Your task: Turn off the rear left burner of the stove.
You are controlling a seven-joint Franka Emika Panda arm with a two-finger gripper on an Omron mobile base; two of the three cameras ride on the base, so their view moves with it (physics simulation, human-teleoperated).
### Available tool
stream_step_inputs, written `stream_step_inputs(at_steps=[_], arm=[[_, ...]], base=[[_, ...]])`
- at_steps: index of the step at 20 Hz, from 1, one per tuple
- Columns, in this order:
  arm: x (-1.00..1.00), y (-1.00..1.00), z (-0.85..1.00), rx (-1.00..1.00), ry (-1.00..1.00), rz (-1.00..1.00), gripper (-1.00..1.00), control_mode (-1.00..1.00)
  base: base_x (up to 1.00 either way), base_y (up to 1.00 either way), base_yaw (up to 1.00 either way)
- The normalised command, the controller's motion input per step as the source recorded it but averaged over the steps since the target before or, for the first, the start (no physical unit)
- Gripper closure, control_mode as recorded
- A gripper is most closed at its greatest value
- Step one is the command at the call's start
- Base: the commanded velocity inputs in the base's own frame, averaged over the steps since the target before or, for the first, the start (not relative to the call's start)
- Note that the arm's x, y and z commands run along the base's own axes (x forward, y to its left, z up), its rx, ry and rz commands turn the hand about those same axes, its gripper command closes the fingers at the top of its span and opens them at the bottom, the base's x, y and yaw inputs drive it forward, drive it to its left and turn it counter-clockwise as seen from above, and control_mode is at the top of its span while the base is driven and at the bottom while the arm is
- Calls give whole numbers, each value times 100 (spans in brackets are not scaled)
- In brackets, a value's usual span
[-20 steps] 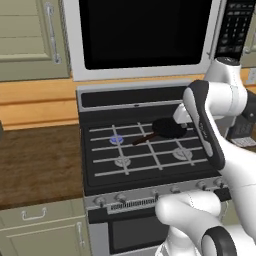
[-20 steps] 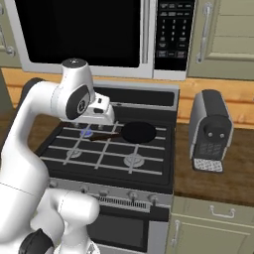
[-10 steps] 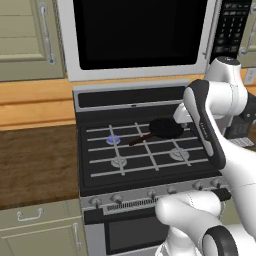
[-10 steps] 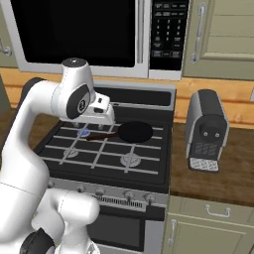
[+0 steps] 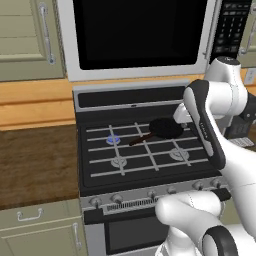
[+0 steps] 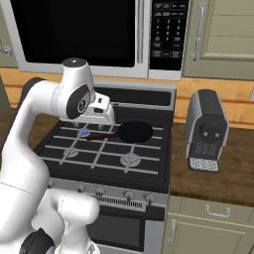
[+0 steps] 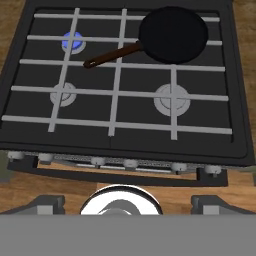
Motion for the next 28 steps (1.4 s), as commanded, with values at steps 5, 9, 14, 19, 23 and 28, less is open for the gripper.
stream_step_inputs(at_steps=[5, 9, 14, 19, 23, 28], arm=[[-18, 28, 0, -6, -3, 9, -100, -100], [-40, 91, -1, -26, -13, 24, -100, -100], [-55, 100, -32, -36, -9, 28, -100, -100], [-53, 100, -55, -31, -7, 35, -100, -100], [-31, 100, -80, -20, -5, 33, -100, -100], [-2, 99, -95, -16, -3, 30, -100, -100]], base=[[0, 0, 0], [0, 0, 0], [0, 0, 0], [0, 0, 0], [0, 0, 0], [0, 0, 0]])
